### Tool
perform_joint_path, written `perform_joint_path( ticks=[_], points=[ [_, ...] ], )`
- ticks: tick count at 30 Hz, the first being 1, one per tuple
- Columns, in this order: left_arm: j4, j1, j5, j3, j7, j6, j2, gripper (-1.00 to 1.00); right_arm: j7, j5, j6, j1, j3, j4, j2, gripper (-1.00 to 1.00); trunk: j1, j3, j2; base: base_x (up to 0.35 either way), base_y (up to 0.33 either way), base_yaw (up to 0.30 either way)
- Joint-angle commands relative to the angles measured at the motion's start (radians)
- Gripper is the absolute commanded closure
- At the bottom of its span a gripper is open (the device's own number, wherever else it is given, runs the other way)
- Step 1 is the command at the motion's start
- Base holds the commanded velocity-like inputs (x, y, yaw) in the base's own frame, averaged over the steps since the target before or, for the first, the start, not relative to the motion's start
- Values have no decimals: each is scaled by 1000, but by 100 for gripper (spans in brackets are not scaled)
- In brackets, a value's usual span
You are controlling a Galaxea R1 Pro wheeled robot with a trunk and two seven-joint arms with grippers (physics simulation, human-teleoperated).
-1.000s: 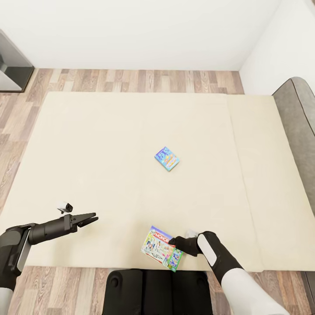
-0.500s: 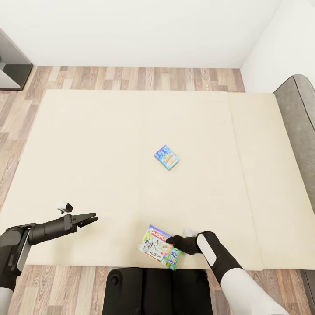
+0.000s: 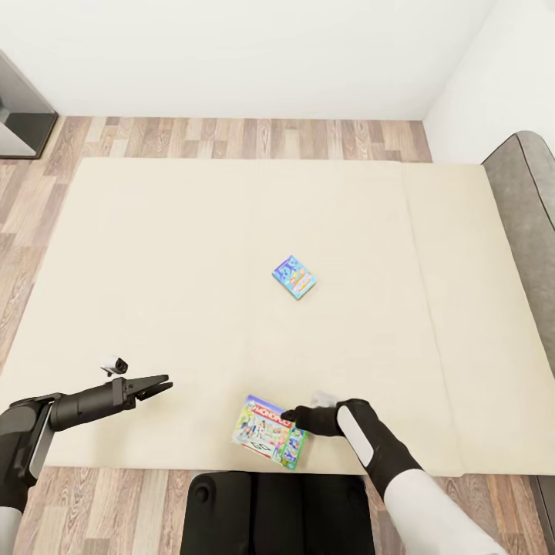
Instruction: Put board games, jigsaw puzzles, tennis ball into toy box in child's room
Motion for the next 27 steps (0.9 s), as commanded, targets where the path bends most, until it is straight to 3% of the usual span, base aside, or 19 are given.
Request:
perform_joint_path(
  ticks=[1,7,27],
  points=[
    [0,0,-1,0,-4,11,0,-100,5,6,-1,0,1,-2,6,-100,1,-1,-1,0,0,0],
    [0,0,-1,0,-4,11,1,-100,3,8,-32,-1,4,-1,27,-100,1,-1,-1,0,0,0],
    [0,0,-1,-1,-4,11,2,-100,-8,8,-36,1,6,38,30,-100,1,-1,-1,0,0,0]
  ],
)
